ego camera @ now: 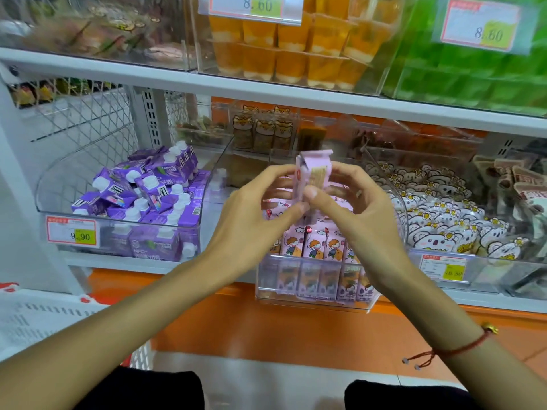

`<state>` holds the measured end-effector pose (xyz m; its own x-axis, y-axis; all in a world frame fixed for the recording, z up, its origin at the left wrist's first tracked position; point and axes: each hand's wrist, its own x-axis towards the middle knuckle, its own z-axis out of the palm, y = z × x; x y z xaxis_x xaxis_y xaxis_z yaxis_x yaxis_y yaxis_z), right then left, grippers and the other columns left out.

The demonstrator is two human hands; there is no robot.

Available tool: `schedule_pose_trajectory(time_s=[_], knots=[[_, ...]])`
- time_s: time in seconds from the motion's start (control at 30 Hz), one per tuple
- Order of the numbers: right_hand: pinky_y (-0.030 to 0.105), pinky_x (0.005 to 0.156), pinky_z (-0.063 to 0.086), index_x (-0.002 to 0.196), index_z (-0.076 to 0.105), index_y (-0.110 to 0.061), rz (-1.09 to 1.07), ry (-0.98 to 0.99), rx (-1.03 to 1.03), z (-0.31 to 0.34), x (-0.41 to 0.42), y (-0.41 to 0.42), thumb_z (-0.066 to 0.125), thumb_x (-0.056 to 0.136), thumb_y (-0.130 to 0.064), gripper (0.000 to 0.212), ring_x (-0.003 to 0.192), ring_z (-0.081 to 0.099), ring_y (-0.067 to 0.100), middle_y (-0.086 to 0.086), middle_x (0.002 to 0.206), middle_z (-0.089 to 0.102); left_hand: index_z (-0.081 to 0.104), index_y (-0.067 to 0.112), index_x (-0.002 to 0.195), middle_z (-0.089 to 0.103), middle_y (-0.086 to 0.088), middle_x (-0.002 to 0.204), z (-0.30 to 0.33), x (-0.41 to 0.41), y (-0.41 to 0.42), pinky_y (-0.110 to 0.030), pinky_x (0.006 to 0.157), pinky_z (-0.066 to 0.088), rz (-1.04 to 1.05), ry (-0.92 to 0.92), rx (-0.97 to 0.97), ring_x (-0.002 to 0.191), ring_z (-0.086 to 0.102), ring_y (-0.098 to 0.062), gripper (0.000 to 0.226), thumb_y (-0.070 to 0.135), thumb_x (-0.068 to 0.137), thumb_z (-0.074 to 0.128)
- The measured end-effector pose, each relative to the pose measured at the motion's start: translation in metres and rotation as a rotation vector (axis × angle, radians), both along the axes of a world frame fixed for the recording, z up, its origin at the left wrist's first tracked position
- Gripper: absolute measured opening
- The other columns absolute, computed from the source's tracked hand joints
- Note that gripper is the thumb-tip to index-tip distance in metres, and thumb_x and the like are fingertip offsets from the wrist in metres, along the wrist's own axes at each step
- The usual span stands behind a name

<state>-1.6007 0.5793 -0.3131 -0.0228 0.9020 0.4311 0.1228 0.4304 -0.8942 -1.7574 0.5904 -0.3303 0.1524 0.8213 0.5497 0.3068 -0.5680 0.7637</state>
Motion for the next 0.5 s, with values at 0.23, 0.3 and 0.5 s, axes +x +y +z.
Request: schedule_pose_trajectory(time_s=[0.23, 0.3, 0.5], knots=[[0.025, 0.071, 0.047, 0.111, 0.066, -0.011, -0.021, 0.107, -0.333, 0.002, 0.007, 0.006, 0.063, 0.088, -0.036, 0.034, 0.076, 0.059, 0.018, 0.016, 0.099, 0.069, 0.065, 0.021, 0.117, 0.075, 0.003, 0.095, 0.016, 0.007, -0.007, -0.016, 0.061, 0.054, -0.206, -0.218, -0.477, 0.074, 0.069, -0.003, 0.030, 0.032, 0.090, 0.059], [0.033, 0.074, 0.045, 0.112, 0.066, -0.008, -0.004, 0.110, -0.410, 0.001, 0.006, 0.006, 0.063, 0.088, -0.039, 0.039, 0.081, 0.057, 0.025, 0.024, 0.108, 0.067, 0.070, 0.015, 0.109, 0.076, 0.003, 0.086, 0.019, 0.009, -0.010, -0.015, 0.056, 0.052, -0.232, -0.233, -0.596, 0.066, 0.069, -0.003, 0.028, 0.033, 0.093, 0.056], [0.037, 0.075, 0.045, 0.112, 0.066, -0.008, -0.023, 0.105, -0.450, -0.001, 0.006, 0.007, 0.063, 0.088, -0.040, 0.040, 0.081, 0.053, 0.027, 0.026, 0.107, 0.066, 0.070, 0.015, 0.098, 0.071, 0.009, 0.065, 0.022, 0.011, -0.010, -0.016, 0.052, 0.053, -0.263, -0.259, -0.665, 0.052, 0.065, -0.002, 0.022, 0.031, 0.094, 0.056]])
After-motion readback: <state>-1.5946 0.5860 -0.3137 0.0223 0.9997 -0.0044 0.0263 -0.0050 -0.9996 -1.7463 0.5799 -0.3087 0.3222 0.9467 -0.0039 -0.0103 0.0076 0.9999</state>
